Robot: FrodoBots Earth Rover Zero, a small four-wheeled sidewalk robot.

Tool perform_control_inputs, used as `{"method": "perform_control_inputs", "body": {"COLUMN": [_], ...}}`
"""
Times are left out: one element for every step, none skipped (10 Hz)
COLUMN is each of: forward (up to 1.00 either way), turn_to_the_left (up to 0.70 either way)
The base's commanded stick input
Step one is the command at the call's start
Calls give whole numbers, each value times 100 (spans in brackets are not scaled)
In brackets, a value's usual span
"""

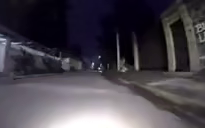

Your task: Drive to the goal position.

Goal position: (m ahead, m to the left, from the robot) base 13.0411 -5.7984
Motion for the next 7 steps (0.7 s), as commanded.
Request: {"method": "perform_control_inputs", "body": {"forward": [50, 50, 50, 50, 50, 50, 50], "turn_to_the_left": [0, 0, 0, 0, 0, 0, 0]}}
